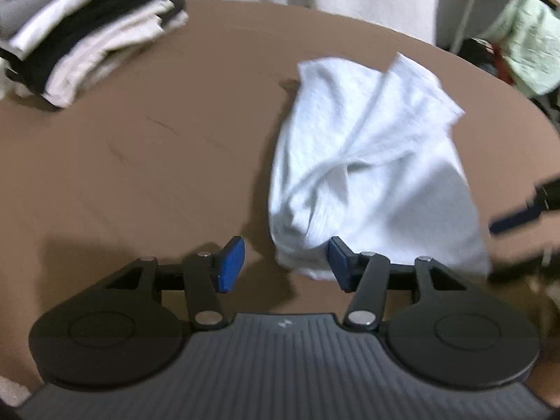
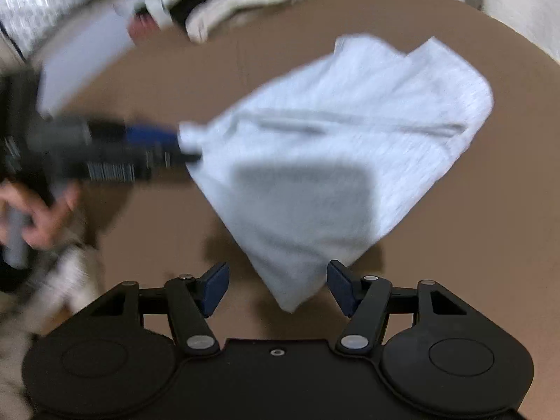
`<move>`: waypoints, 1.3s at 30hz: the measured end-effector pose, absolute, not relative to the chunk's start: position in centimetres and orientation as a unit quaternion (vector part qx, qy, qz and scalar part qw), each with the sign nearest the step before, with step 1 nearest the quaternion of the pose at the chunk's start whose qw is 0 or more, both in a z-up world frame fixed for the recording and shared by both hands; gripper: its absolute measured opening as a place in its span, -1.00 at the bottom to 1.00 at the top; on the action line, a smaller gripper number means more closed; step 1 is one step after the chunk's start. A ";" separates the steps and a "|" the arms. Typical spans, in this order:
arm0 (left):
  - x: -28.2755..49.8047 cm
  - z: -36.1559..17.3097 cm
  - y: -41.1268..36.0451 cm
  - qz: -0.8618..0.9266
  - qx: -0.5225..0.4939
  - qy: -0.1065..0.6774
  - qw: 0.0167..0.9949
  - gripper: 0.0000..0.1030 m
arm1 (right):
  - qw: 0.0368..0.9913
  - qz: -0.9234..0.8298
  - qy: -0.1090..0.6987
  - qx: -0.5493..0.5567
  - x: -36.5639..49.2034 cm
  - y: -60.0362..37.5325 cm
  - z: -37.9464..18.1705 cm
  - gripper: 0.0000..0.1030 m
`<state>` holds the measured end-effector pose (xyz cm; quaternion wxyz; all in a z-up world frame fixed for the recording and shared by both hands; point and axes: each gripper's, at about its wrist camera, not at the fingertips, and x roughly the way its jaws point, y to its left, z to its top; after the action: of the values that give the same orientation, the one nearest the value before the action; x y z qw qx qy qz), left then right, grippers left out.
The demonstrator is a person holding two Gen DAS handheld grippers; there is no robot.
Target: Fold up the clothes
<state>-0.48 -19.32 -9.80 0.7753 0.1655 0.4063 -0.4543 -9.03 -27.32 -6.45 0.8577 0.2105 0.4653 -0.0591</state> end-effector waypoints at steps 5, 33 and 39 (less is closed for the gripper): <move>-1.2 -7.3 -20.2 -0.500 0.190 0.336 0.775 0.00 | 0.879 -0.109 0.376 0.272 -10.0 -32.2 -5.3 0.32; 8.5 -12.3 -27.2 -0.518 0.025 0.472 0.713 -0.77 | 0.916 -0.093 0.348 0.177 -3.8 -35.9 -8.6 0.19; 8.1 -11.3 -27.6 -0.529 0.044 0.403 0.746 -0.16 | 0.938 -0.115 0.310 0.102 0.3 -37.2 -8.0 -0.05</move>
<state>8.13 -27.62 -11.25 0.7455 0.0438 0.4033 -0.5288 0.31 -37.22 -8.02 0.9381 0.1019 0.3103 -0.1153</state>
